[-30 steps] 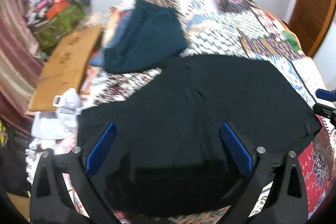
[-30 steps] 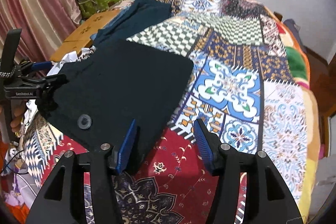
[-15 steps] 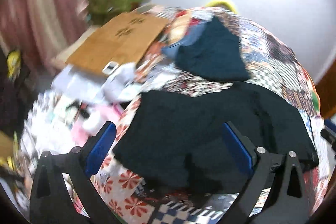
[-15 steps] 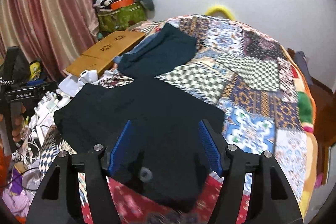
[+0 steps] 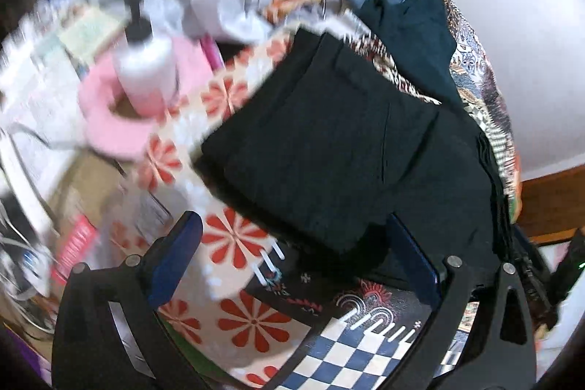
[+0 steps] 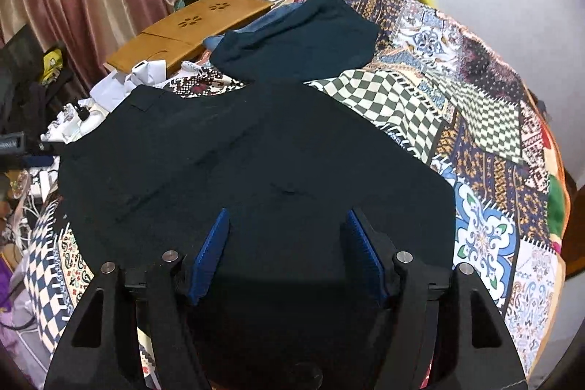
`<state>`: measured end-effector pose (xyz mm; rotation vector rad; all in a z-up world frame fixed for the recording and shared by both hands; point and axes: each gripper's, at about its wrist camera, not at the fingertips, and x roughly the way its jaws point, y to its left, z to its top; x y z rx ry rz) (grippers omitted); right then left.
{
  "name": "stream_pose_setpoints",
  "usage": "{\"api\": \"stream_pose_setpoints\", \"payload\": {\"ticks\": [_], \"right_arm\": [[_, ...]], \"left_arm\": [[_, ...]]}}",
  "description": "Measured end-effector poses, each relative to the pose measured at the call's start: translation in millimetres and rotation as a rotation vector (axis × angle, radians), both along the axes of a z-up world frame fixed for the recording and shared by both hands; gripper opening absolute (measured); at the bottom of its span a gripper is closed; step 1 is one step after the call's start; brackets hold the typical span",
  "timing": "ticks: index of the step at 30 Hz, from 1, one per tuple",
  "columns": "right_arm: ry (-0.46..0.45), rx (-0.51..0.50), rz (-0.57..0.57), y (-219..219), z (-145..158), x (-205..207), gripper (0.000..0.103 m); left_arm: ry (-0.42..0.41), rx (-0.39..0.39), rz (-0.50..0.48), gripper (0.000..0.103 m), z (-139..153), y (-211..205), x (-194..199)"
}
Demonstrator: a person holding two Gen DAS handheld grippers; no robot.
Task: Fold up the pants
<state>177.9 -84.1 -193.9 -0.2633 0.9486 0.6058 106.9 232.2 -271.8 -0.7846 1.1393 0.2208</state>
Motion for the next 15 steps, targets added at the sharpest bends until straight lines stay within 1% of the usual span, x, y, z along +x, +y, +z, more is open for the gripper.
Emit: {"api": "stream_pose_setpoints", "payload": {"ticks": [2,5,7,10,12,13,14,15], "right_arm": [[0.015,0.005,0.005,0,-1,2,0.062],[0.018,0.007,0.014,1,-2,2,0.062],[0.026,0.019,0.010,0,-3,3,0.062],[0.047,0.048,0.000,-2,-5,6,0.063],[0.064,0.071,-0.009,-4,-7,7,0.064],[0.068,0.078,-0.014,-5,-8,7,0.064],[0.068,0.080,-0.016,-5,-8,7,0.064],[0.067,0.079,-0.017,-5,-8,7,0.064]], "left_arm": [[-0.003,-0.089,0.018,0.101,-11,3,0],[-0.022,-0.105,0.013,0.101,-13,3,4],[-0.036,-0.140,-0.008,0.101,-17,0,12],[-0.038,-0.141,-0.017,0.101,-24,1,24],[-0.040,-0.125,-0.018,0.092,-26,2,31],[-0.032,-0.110,-0.014,0.085,-27,4,34],[-0.029,-0.094,-0.013,0.073,-27,7,37],[-0.022,-0.071,-0.013,0.066,-26,9,39]]}}
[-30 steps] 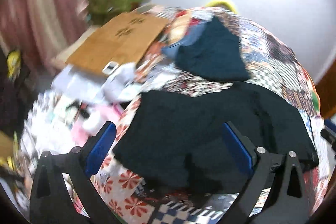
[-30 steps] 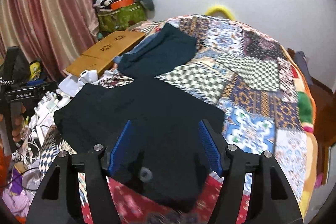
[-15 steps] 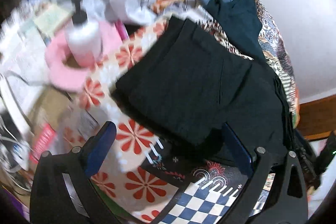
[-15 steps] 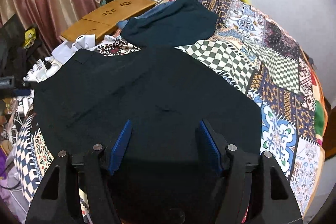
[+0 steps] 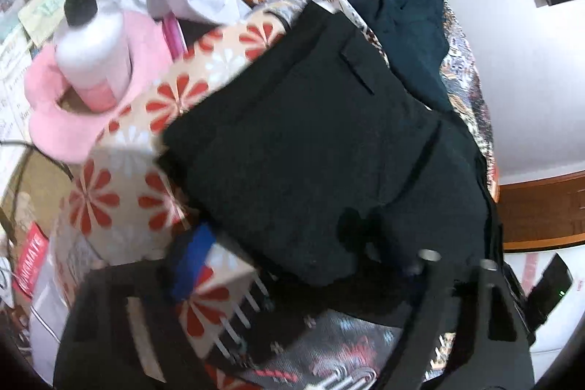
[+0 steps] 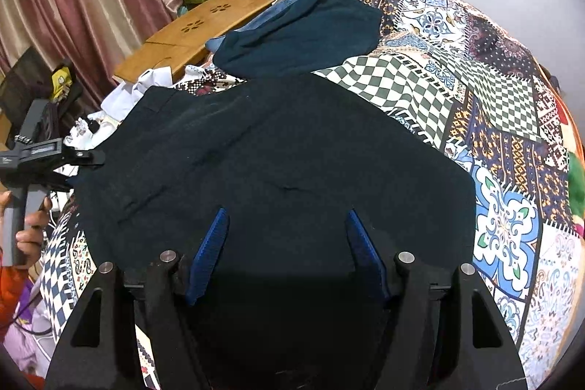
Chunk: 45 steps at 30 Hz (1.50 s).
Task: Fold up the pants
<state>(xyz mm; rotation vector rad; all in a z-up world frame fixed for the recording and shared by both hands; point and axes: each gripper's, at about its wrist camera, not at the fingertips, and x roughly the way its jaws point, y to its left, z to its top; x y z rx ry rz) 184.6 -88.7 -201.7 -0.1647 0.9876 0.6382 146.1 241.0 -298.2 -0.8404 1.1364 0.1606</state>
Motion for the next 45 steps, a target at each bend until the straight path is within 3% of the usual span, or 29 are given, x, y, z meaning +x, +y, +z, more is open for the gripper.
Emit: {"api": "stream_pose_setpoints", "payload": {"ticks": [2,6,9,13,17,20,23,29,33,37,45], "right_arm": [[-0.003,-0.002,-0.003,0,0,0,0.064],[-0.002,0.002,-0.012,-2,1,0,0.064],[-0.002,0.005,-0.024,-3,2,-1,0.064],[-0.001,0.017,-0.039,-10,5,-3,0.063],[-0.008,0.039,-0.079,-30,15,-10,0.063],[-0.030,0.051,-0.131,-53,24,-16,0.064],[-0.045,0.058,-0.201,-84,29,-22,0.064],[-0.040,0.017,-0.321,-131,15,-30,0.064],[0.020,-0.024,-0.295,-130,-13,-36,0.064],[0.005,-0.004,-0.313,-133,-14,-40,0.064],[0.000,0.010,-0.303,-137,-13,-46,0.064]], "left_arm": [[0.012,0.022,0.004,0.048,-1,5,6],[-0.024,-0.015,0.040,0.027,4,18,9],[-0.069,0.054,0.037,0.023,23,16,12],[-0.139,0.217,0.000,0.019,64,1,20],[-0.250,0.430,-0.060,0.017,123,-32,22],[-0.365,0.535,-0.143,0.016,169,-67,27],[-0.480,0.584,-0.215,0.015,208,-105,30],[-0.653,0.592,-0.381,0.014,255,-193,45],[-0.687,0.560,-0.499,0.013,258,-256,62],[-0.661,0.509,-0.623,0.013,240,-310,75],[-0.465,0.456,-0.860,0.014,171,-376,82]]}}
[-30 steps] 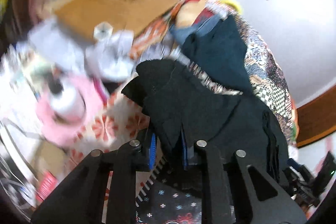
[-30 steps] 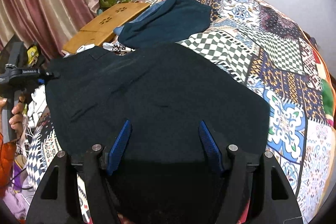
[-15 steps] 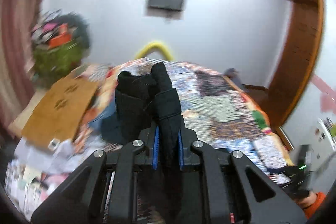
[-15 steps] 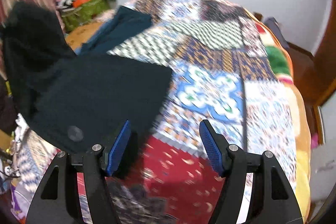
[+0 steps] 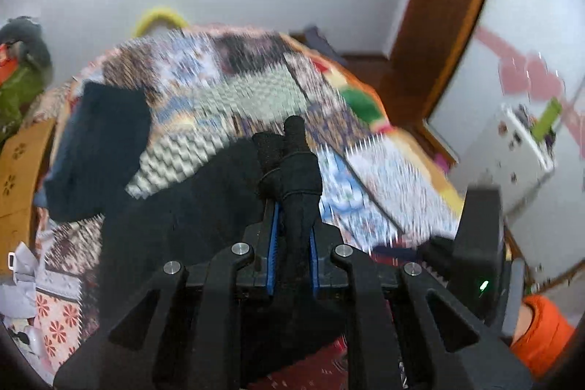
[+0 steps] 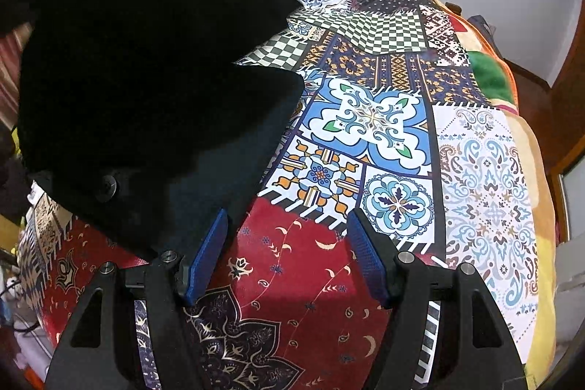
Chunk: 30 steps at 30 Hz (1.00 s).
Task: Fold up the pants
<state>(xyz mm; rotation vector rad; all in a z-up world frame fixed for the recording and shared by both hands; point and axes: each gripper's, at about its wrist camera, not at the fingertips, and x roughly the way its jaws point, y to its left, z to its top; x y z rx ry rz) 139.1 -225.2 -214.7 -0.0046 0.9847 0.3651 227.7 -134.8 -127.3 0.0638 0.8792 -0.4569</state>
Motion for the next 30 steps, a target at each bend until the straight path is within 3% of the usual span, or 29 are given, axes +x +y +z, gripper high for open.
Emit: {"api": "stream_pose_setpoints", "payload": {"ticks": [3,6,8,11,15,20,25,30], "right_arm": [[-0.004,0.009,0.001,-2,1,-1,0.064],[-0.004,0.027,-0.007,-5,1,-2,0.064],[-0.003,0.047,-0.017,-8,3,-4,0.064],[0.002,0.053,-0.025,-11,3,-7,0.064],[-0.005,0.064,-0.034,-17,6,-13,0.064],[-0.022,0.083,-0.070,-30,12,-17,0.064],[-0.059,0.106,-0.126,-45,22,-16,0.064],[-0.073,0.116,-0.163,-53,29,-8,0.064]], "left_arm": [[0.031,0.055,-0.043,0.021,-9,-5,-6],[0.036,0.050,-0.072,0.056,-6,-4,-15],[-0.021,0.043,-0.042,0.080,2,4,-23],[-0.086,0.043,0.007,0.091,16,22,-23],[-0.152,0.111,0.123,0.097,24,53,-5],[-0.143,0.196,0.215,0.101,16,96,39],[-0.064,0.271,0.277,0.101,-14,131,94],[0.094,0.288,0.294,0.100,-64,145,142]]}}
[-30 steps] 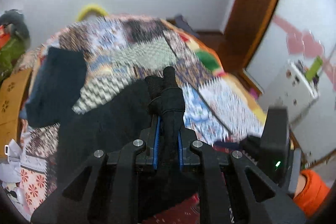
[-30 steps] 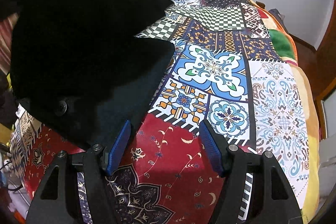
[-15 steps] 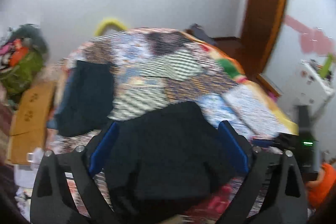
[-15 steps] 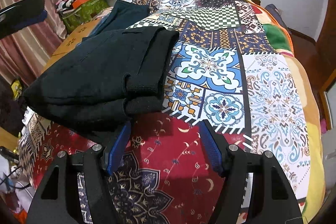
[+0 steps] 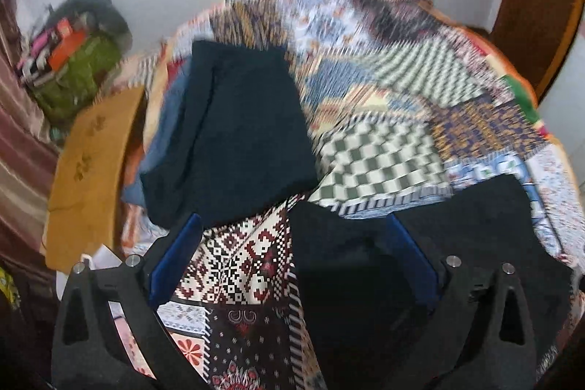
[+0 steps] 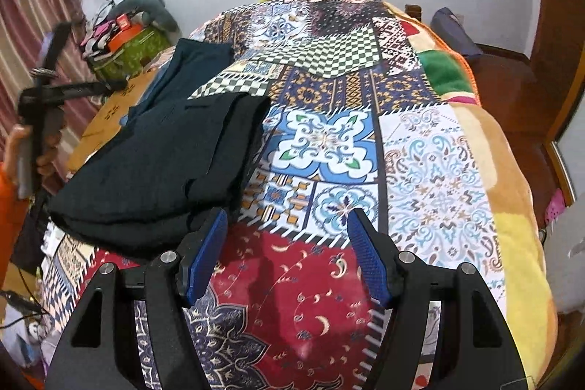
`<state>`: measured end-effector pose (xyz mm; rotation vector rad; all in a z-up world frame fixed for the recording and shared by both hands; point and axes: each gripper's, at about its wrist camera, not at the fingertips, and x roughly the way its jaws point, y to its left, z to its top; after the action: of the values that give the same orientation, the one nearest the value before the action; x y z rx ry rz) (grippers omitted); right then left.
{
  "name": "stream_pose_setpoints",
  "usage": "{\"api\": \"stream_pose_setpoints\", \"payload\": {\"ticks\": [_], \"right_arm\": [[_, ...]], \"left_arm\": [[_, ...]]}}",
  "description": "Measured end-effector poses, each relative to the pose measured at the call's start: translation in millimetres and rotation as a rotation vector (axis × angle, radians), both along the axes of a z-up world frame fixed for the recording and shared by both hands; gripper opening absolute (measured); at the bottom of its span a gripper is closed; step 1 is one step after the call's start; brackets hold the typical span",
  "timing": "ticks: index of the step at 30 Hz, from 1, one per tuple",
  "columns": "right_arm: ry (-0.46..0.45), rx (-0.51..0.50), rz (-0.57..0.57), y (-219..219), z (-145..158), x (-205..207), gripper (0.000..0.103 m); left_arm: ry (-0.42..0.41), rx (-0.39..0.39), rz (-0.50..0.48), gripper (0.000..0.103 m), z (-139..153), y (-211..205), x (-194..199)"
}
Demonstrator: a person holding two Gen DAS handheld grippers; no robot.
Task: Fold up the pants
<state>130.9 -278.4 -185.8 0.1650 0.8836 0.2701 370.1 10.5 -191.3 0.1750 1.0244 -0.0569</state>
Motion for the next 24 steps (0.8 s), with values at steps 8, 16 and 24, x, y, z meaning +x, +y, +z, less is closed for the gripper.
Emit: {"api": "stream_pose_setpoints", "payload": {"ticks": [8,16,24], "right_arm": [[0.002,0.000,-0.005,2,1,7,0.064],[-0.019,-0.016,0.008,7,9,2,0.064],[-0.049,-0.002,0.044,17,20,-11,0.064]], "left_arm": [[0.171,0.040,0.008,0.101,-71,5,16],[0.168,0.099,-0.042,0.102,-61,20,-43],[0.173,0.004,-0.027,0.101,-39,37,-123]]}}
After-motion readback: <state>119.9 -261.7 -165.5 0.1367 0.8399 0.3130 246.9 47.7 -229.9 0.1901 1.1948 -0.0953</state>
